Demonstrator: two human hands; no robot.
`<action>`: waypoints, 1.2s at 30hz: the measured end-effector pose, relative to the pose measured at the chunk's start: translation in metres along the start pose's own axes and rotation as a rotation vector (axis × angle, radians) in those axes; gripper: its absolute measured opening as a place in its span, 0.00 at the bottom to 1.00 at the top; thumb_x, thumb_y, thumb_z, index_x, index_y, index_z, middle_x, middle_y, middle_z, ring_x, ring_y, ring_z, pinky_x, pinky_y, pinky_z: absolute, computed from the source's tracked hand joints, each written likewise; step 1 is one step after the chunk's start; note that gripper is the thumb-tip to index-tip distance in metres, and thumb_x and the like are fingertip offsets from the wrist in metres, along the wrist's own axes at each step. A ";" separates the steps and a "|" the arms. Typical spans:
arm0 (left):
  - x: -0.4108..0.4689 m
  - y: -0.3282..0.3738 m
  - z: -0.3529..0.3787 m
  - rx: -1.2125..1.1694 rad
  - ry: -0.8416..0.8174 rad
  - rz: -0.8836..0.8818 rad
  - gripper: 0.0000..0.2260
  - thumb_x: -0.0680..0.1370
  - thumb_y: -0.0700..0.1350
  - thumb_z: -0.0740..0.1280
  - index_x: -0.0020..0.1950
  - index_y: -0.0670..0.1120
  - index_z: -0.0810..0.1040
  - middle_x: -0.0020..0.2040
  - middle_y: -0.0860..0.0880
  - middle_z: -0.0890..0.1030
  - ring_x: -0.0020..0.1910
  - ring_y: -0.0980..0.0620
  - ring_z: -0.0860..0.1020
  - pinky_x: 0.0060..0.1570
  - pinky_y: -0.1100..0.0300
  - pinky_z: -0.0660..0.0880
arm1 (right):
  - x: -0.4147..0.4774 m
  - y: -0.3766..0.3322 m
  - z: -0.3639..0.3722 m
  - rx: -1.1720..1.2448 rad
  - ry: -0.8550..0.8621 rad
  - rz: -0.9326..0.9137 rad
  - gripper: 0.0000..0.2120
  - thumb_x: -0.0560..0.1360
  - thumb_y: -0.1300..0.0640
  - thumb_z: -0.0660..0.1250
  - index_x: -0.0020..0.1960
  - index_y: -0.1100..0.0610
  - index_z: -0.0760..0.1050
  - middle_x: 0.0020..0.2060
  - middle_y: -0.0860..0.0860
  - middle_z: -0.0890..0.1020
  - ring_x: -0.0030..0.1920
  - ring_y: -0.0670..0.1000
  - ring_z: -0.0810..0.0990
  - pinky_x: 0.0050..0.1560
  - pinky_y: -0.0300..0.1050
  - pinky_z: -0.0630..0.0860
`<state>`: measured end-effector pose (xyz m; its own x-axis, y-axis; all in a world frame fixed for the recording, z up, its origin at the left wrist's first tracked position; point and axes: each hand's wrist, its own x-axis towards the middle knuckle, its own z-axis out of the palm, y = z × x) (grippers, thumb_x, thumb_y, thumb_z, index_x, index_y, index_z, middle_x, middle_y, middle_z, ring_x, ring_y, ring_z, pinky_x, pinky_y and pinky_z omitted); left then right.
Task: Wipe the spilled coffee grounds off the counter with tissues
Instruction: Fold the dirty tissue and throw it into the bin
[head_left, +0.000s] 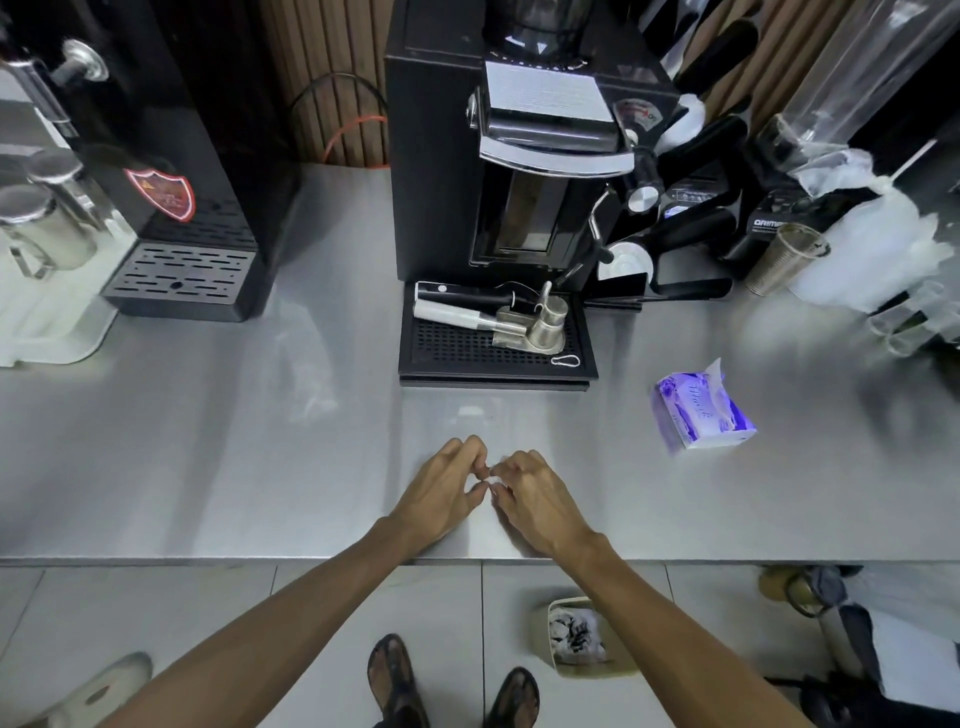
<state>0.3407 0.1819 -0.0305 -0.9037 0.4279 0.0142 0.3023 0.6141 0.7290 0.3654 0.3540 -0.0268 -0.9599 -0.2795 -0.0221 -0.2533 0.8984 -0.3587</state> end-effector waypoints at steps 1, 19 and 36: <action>0.000 0.000 0.000 0.008 -0.016 0.004 0.17 0.75 0.42 0.68 0.44 0.57 0.61 0.43 0.59 0.71 0.40 0.56 0.74 0.42 0.58 0.74 | -0.001 0.000 0.001 -0.005 -0.004 0.006 0.14 0.80 0.56 0.59 0.61 0.58 0.77 0.56 0.54 0.79 0.57 0.52 0.74 0.53 0.43 0.76; 0.017 0.098 0.089 0.068 -0.111 0.175 0.11 0.76 0.49 0.67 0.46 0.54 0.63 0.44 0.50 0.74 0.41 0.46 0.76 0.41 0.48 0.77 | -0.111 0.080 -0.045 0.091 0.155 0.244 0.22 0.78 0.47 0.50 0.56 0.58 0.77 0.49 0.52 0.80 0.51 0.53 0.75 0.51 0.44 0.72; -0.025 0.202 0.263 0.080 -0.290 0.200 0.08 0.79 0.46 0.67 0.57 0.49 0.76 0.53 0.48 0.77 0.50 0.50 0.76 0.50 0.53 0.76 | -0.283 0.197 -0.025 0.183 0.176 0.434 0.11 0.80 0.58 0.62 0.57 0.60 0.79 0.51 0.55 0.80 0.53 0.53 0.75 0.53 0.44 0.74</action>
<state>0.5039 0.4698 -0.0637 -0.7037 0.7086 -0.0521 0.4980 0.5442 0.6751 0.5846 0.6186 -0.0681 -0.9818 0.1823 -0.0535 0.1838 0.8408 -0.5092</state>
